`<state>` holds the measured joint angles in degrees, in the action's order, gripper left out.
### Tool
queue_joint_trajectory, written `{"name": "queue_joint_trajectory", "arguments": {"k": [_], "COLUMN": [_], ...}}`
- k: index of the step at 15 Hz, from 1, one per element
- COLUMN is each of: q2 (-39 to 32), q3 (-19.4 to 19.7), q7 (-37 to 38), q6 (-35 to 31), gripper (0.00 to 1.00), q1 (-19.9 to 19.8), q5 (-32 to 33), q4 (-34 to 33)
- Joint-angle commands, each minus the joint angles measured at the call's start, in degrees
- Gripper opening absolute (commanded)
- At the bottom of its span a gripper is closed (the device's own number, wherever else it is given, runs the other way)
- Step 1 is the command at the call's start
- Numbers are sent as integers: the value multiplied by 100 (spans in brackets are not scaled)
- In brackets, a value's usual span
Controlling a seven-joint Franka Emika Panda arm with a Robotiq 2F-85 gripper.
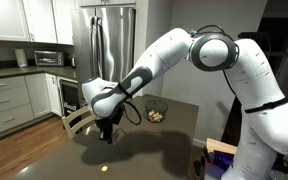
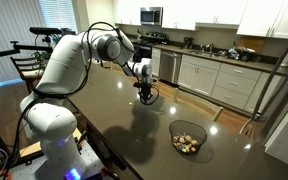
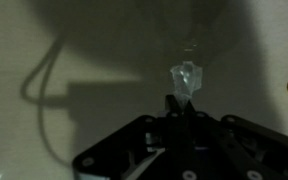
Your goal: Put the wrapper in the bin
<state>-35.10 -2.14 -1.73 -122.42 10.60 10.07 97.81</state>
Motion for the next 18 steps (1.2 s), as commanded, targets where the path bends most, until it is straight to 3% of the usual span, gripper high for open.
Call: {"name": "queue_joint_trajectory", "arguments": {"k": [1, 9, 18], "q2": [672, 2296, 3314], "q3": [176, 707, 1082], "q7": [335, 1489, 2269], "q6": [280, 431, 265], "gripper": [1, 1, 1], "q1": [-25, -334, -1307], "q5": [198, 593, 495], "q4": [244, 1296, 2546]}}
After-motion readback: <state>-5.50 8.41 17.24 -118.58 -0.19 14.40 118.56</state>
